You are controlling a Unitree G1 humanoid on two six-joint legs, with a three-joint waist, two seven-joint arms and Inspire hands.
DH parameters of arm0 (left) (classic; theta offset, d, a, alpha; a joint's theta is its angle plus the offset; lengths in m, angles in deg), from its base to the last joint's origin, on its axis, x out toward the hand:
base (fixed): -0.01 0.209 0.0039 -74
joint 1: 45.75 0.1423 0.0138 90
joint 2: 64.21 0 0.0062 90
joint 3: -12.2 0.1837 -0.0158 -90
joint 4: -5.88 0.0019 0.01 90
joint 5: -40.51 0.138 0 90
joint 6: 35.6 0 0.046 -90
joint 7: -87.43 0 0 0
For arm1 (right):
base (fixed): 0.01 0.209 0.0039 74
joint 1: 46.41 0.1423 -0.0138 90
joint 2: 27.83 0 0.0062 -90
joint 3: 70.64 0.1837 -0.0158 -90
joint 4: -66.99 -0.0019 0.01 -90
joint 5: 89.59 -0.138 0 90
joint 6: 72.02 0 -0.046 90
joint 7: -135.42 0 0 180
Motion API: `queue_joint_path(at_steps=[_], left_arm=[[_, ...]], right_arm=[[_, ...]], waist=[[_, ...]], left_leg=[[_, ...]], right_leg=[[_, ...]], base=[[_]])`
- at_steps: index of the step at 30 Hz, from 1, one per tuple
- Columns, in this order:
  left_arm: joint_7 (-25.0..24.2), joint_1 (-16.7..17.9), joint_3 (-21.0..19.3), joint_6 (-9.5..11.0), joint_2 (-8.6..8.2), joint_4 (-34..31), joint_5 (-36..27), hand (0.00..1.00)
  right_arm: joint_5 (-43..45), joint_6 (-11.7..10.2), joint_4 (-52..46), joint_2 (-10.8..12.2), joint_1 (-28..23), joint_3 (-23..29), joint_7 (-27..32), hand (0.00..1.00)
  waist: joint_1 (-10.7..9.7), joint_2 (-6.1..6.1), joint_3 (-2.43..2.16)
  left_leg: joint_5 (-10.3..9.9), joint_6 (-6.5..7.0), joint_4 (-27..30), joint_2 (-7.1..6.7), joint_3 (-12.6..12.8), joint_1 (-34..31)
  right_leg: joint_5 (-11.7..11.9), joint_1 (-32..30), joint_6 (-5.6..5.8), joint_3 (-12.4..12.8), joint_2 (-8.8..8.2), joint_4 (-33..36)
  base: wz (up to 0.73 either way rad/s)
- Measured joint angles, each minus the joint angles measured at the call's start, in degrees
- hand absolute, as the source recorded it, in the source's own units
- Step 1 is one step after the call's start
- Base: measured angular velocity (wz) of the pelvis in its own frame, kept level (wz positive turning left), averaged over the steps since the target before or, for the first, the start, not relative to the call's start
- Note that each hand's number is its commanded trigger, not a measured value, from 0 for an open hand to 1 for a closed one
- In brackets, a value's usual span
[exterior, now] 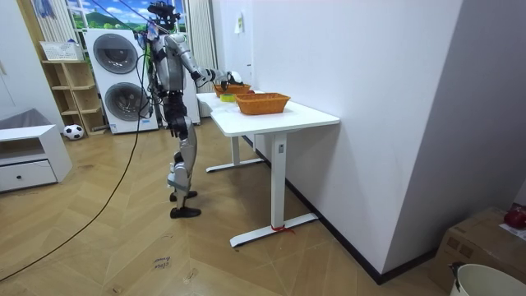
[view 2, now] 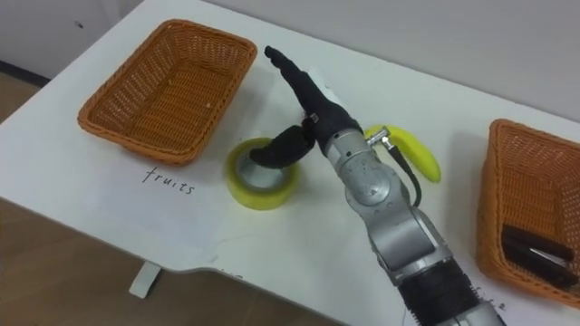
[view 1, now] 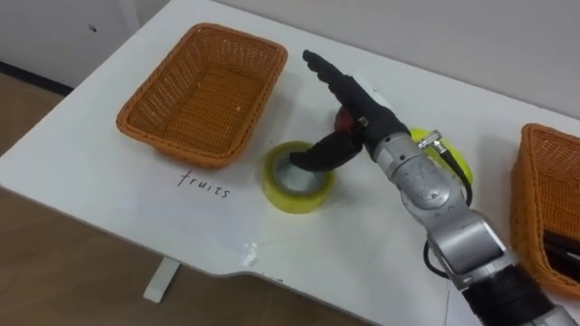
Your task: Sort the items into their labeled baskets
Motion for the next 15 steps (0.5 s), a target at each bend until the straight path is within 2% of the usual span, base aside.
queue_joint_path(at_steps=[6,11,15], left_arm=[[0.0,-0.2,0.0,0.0,0.02,0.1,-0.1,0.00],[0.0,-0.4,0.1,0.1,-0.02,0.2,-0.1,0.00],[0.0,-0.7,1.3,0.2,-0.03,0.9,-0.1,0.00]], right_arm=[[1.2,0.0,0.9,0.1,0.0,-2.0,-0.7,0.00],[3.2,0.0,1.1,0.1,0.0,-2.2,-1.2,0.00],[3.6,0.1,3.1,0.1,0.0,-2.2,-2.4,0.00]], waist=[[0.2,-0.41,0.09],[0.5,-0.28,0.40],[1.2,-0.24,0.44]], left_leg=[[0.3,-0.08,0.0,0.00,0.0,-0.1],[0.3,-0.11,-0.5,0.06,-0.1,-0.3],[0.3,-0.11,-0.5,0.02,-0.1,-0.3]], right_leg=[[0.0,0.0,0.00,0.0,-0.05,0.0],[0.0,0.0,-0.01,0.0,0.08,0.0],[0.0,0.1,-0.01,0.0,0.08,0.0]], base=[[0.00],[0.00],[0.00]])
